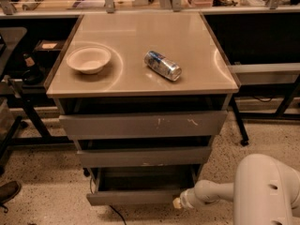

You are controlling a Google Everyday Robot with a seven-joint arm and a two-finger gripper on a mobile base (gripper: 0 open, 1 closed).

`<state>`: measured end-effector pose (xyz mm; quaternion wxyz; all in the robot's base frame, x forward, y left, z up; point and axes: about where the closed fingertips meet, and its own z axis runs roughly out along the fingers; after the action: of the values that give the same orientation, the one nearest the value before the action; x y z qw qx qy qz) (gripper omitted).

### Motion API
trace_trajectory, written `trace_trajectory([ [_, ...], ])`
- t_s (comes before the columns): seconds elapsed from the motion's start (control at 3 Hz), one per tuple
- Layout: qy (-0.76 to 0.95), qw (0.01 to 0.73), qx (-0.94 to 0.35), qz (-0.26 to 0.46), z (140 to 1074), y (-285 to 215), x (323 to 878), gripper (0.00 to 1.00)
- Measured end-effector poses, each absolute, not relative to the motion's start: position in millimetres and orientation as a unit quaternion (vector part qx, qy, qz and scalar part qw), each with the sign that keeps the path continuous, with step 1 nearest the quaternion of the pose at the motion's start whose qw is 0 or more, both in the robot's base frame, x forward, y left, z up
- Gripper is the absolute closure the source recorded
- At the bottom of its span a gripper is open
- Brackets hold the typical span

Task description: Close bottom drawer

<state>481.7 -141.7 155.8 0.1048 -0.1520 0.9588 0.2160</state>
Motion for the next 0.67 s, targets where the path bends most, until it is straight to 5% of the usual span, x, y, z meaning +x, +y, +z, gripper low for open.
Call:
trace_trajectory([
  [0.67,0.956,0.128,-0.149,0.220,148,-128,527,1.00],
])
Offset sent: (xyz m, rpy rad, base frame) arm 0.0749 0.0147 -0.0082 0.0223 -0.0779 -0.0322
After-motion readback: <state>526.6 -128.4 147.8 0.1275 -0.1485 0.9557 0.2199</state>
